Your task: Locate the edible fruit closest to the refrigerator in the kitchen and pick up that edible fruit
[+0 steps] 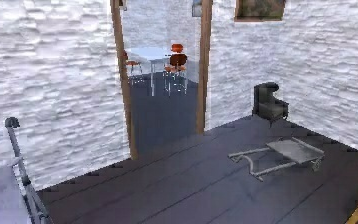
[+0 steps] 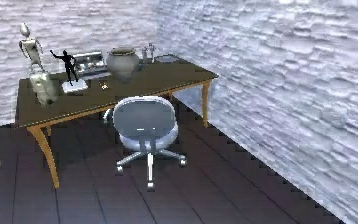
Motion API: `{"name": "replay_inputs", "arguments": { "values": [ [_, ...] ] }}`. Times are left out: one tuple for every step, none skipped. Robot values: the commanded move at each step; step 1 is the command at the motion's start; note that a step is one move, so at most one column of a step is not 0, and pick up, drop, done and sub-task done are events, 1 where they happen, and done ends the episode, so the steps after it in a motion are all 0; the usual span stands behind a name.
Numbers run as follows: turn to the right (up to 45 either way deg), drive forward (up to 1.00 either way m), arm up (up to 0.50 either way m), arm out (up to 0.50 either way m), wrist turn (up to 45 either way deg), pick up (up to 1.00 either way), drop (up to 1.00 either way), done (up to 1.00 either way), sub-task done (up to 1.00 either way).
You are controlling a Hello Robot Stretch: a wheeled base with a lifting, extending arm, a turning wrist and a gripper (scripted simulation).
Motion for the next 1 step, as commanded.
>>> {"name": "replay_inputs", "arguments": {
  "values": [
    [0.0,1.0,0.0,0.0,0.0,0.0,0.0,0.0,0.0]
  ]
}}
